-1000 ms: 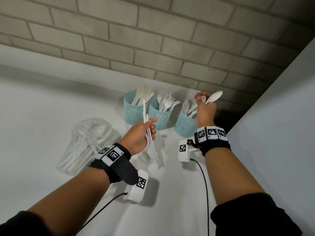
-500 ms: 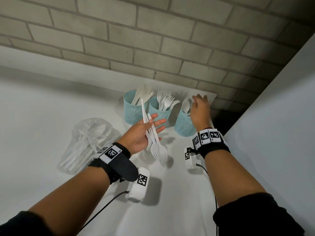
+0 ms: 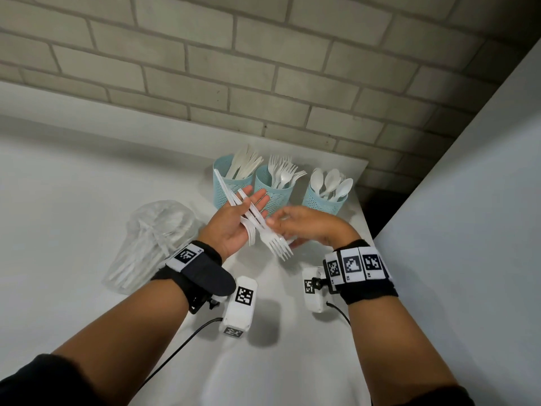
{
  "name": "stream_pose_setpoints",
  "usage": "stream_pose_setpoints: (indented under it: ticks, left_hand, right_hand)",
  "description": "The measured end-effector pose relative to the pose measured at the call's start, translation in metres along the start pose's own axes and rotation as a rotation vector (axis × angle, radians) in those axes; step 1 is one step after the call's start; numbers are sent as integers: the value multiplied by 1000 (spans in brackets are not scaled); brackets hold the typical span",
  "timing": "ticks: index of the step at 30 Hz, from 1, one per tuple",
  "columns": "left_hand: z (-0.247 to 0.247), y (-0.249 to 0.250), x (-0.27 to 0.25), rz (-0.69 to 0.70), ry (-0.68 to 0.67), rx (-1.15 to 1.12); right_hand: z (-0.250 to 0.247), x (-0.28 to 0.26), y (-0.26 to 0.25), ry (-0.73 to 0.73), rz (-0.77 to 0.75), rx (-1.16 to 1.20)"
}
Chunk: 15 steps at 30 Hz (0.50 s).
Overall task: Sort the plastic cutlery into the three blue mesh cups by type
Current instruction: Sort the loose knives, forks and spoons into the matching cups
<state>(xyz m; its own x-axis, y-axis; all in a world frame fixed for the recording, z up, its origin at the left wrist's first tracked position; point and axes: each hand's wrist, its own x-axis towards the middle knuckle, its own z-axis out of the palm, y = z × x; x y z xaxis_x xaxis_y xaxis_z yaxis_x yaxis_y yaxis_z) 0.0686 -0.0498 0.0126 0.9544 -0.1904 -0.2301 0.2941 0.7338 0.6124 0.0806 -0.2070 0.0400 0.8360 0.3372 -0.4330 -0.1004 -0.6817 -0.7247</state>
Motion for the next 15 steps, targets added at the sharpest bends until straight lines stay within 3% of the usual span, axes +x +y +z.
stream_pose_setpoints:
  ticks: [3, 5, 9, 12, 15]
  left_hand:
    - [-2, 0, 0, 29, 28, -7]
    - [-4, 1, 0, 37, 44, -16]
    - [-6, 5, -5, 22, 72, -80]
    - [-6, 7, -5, -16, 97, -128]
    - [-5, 8, -5, -50, 109, -163]
  right_hand:
    - [8, 2, 4, -155, 25, 85]
    - [8, 0, 5, -183, -5, 170]
    - [1, -3, 9, -36, -102, 231]
    - [0, -7, 10, 57, -168, 405]
    - [-2, -13, 16, -117, -302, 629]
